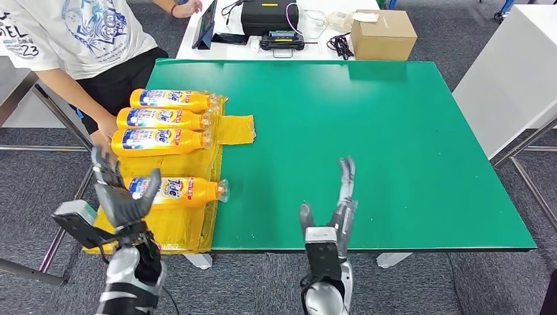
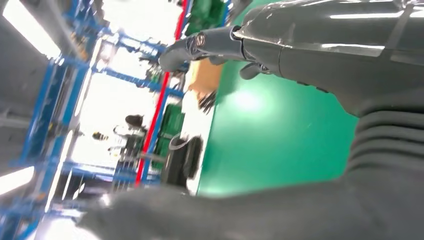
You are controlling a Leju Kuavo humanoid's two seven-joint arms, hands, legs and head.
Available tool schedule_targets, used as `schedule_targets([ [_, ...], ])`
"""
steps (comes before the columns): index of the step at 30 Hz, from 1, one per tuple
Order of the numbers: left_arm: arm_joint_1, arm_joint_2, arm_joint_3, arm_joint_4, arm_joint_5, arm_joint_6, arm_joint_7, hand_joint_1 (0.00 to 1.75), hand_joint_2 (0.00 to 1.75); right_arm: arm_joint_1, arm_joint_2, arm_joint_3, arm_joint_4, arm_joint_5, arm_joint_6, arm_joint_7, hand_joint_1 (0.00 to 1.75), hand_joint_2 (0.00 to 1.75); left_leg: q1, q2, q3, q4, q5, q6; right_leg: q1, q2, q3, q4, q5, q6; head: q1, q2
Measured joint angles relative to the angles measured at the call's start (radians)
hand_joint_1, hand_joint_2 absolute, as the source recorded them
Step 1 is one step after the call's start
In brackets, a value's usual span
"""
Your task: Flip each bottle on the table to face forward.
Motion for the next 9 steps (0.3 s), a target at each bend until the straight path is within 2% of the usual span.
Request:
schedule_targets([
  [4, 0.07, -0.023, -0.037, -0.001, 0.001, -0.023, 0.002, 0.0, 1.75, 0.051, -0.002, -0.032, -0.022, -0.032, -0.005, -0.033, 0.0, 1.75, 0.0, 0.001, 0.0, 0.0, -0.001, 0.0, 0.0, 0.0, -0.001, 0.0, 0.0, 0.0, 0.0, 0.0],
  [9, 0.096, -0.031, -0.058, -0.004, -0.017, -0.03, 0.007, 0.0, 1.75, 0.075, -0.003, -0.049, -0.037, -0.031, -0.005, -0.039, 0.0, 1.75, 0.0, 0.001, 0.0, 0.0, -0.002, 0.0, 0.0, 0.001, 0.0, 0.0, -0.001, 0.0, 0.0, 0.0],
])
